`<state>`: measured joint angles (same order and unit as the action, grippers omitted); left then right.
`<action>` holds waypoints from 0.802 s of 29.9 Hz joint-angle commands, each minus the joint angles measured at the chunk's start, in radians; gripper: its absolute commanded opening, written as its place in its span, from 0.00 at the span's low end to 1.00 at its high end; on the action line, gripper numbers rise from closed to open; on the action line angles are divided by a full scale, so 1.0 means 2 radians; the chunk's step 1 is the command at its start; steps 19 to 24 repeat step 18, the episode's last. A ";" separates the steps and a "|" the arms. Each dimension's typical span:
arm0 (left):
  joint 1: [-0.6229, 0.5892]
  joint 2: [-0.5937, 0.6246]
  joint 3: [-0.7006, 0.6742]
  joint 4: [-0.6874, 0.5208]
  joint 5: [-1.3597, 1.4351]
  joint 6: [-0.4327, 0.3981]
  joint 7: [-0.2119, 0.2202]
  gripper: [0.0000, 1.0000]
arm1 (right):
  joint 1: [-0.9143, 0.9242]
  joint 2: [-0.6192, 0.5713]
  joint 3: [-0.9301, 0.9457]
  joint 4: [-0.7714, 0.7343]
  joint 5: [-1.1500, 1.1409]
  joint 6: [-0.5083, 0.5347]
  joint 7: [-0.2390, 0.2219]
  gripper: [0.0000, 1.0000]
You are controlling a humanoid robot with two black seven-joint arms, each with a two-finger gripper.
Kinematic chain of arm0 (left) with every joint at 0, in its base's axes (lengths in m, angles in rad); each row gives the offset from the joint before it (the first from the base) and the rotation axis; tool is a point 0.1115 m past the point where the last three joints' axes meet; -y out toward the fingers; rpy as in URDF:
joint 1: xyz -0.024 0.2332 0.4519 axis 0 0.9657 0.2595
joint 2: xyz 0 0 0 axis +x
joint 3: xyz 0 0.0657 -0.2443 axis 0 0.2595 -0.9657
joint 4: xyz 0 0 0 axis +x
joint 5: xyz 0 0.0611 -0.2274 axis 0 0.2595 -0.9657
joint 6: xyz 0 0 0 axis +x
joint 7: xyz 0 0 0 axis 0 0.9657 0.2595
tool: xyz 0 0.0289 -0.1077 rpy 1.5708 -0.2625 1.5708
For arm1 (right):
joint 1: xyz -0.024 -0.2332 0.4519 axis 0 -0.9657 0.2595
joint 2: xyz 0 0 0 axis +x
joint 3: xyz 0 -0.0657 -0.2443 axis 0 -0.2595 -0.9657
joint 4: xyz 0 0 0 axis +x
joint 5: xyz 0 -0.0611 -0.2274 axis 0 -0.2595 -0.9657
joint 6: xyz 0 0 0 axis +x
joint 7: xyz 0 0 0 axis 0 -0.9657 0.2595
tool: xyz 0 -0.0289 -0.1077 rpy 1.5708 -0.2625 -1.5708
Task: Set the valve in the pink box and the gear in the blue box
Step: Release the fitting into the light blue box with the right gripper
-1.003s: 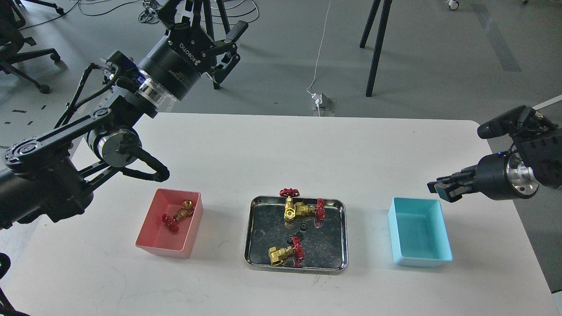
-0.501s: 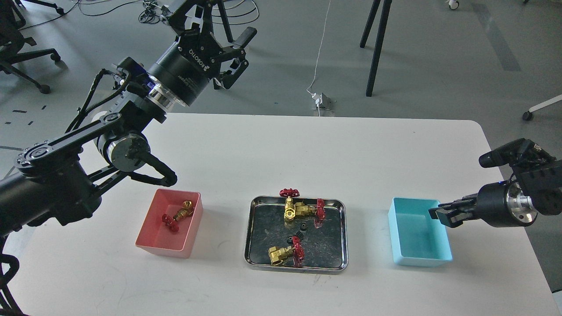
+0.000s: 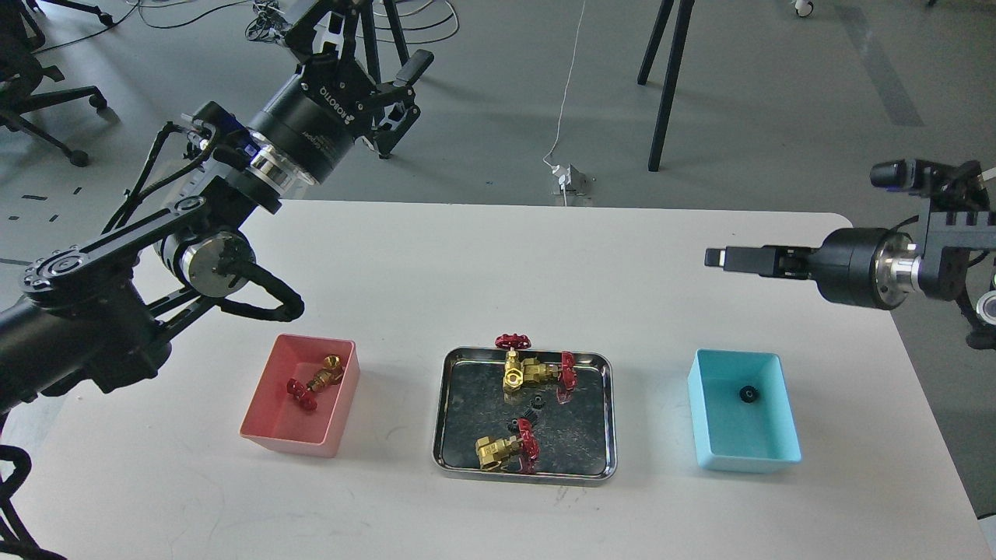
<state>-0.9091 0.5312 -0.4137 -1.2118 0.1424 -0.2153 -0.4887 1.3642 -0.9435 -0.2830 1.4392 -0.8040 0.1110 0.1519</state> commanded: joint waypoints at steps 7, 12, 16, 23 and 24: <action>-0.055 -0.055 -0.025 0.198 -0.017 -0.137 0.000 0.84 | -0.095 0.133 0.244 -0.184 0.464 0.081 0.087 0.98; -0.035 -0.063 -0.054 0.212 -0.025 -0.137 0.000 0.85 | -0.172 0.190 0.371 -0.275 0.468 0.189 0.110 0.98; -0.016 -0.067 -0.056 0.213 -0.024 -0.137 0.000 0.85 | -0.175 0.203 0.387 -0.289 0.466 0.189 0.110 0.98; -0.015 -0.075 -0.053 0.214 -0.021 -0.137 0.000 0.85 | -0.172 0.203 0.393 -0.288 0.466 0.189 0.111 0.98; -0.015 -0.075 -0.053 0.214 -0.021 -0.137 0.000 0.85 | -0.172 0.203 0.393 -0.288 0.466 0.189 0.111 0.98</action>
